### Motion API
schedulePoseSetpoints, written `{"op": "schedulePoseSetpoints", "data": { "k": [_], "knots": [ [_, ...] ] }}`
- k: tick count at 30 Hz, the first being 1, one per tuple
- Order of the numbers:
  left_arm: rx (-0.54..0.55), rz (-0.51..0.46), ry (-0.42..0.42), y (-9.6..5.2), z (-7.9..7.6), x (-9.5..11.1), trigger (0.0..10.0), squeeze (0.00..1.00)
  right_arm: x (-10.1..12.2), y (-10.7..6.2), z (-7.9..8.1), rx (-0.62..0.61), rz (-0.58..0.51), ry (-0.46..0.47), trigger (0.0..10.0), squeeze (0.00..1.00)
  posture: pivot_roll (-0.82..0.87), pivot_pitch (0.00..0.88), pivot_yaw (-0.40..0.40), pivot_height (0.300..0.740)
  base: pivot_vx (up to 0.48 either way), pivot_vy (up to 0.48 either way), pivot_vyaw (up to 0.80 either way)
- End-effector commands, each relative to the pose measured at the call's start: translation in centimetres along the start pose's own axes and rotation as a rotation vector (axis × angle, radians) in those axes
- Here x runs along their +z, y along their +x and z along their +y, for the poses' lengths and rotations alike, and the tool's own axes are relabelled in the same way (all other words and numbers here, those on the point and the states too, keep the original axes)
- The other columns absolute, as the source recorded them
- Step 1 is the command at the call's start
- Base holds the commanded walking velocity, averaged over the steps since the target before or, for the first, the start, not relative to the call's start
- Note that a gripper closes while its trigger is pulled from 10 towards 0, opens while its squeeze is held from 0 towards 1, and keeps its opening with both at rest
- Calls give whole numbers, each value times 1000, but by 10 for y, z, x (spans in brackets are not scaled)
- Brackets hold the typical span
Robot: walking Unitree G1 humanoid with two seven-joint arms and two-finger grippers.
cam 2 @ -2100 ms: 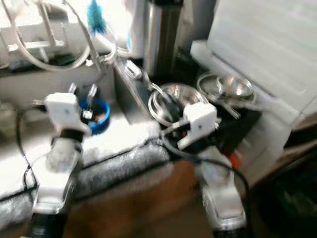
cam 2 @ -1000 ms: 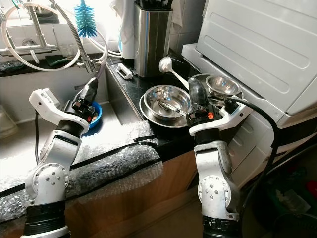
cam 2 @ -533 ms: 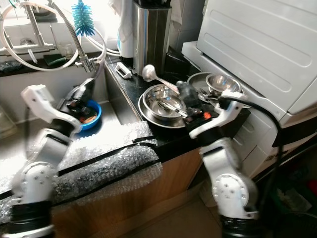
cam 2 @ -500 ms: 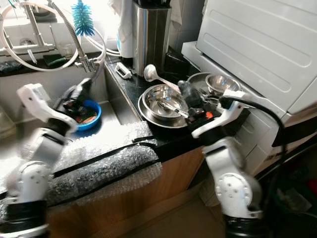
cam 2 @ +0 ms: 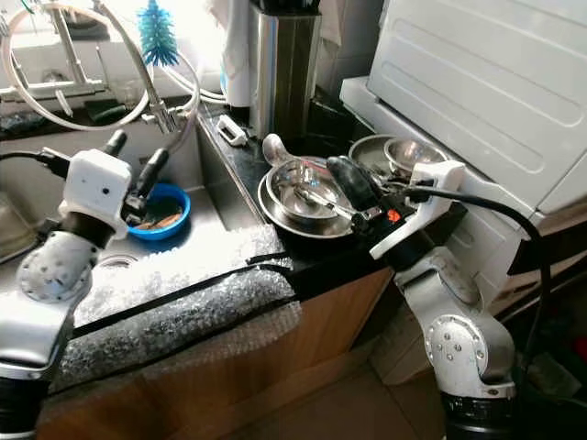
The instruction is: Kitchen organization
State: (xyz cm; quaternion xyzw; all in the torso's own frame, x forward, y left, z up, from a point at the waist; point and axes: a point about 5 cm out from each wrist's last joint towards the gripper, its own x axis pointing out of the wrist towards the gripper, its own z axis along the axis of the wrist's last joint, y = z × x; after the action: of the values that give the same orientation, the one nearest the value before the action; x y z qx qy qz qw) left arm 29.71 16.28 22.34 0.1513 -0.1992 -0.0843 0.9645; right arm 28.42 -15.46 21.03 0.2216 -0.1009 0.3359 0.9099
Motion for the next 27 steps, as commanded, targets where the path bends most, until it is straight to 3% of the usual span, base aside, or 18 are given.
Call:
{"op": "schedulePoseSetpoints", "data": {
  "k": [1,2,3,4,6,7,8,11,12,13,15,18,27],
  "knots": [
    [109,62,-209,-1,6,-12,10000,0,5,2,-4,-32,-50,46,10000,0,-41,0,-89,740,0,0,0],
    [157,74,-345,-1,5,-13,10000,0,5,2,-5,-50,-81,92,10000,0,-41,0,-89,740,0,0,0],
    [157,74,-345,-1,5,-13,10000,0,5,2,-5,-50,-81,92,10000,0,-41,0,-89,740,0,0,0],
    [202,89,-637,2,-3,-15,10000,0,4,5,-4,-58,-133,179,10000,0,-34,0,-89,740,0,0,0],
    [192,81,-652,3,-5,-14,10000,0,3,6,-3,-48,-140,195,10000,0,-35,0,-90,740,0,0,0],
    [189,79,-751,4,-7,-14,10000,0,3,7,-2,-35,-153,225,10000,0,-35,0,-90,740,0,0,0],
    [189,79,-751,4,-7,-14,10000,0,3,7,-2,-35,-153,225,10000,0,-35,0,-90,740,0,0,0],
    [187,65,-899,3,-7,-13,10000,0,1,6,2,-3,-186,341,10000,0,-37,0,-88,740,0,0,0],
    [187,65,-899,3,-7,-13,10000,0,1,6,2,-3,-186,341,10000,0,-37,0,-88,740,0,0,0],
    [198,51,-963,2,-3,-13,10000,0,-1,4,2,-6,-189,400,10000,0,-37,0,-88,740,0,0,0],
    [203,38,-1002,1,2,-12,10000,0,-6,0,2,-7,-163,425,10000,0,-37,0,-88,740,0,0,0],
    [88,44,-1058,-3,9,-6,10000,0,-13,-10,12,61,-77,467,10000,0,-35,0,-84,740,0,0,0],
    [37,46,-1060,-6,7,-2,10000,0,-14,-11,20,116,-62,481,10000,0,-56,0,-92,740,0,0,0]
  ]
}}
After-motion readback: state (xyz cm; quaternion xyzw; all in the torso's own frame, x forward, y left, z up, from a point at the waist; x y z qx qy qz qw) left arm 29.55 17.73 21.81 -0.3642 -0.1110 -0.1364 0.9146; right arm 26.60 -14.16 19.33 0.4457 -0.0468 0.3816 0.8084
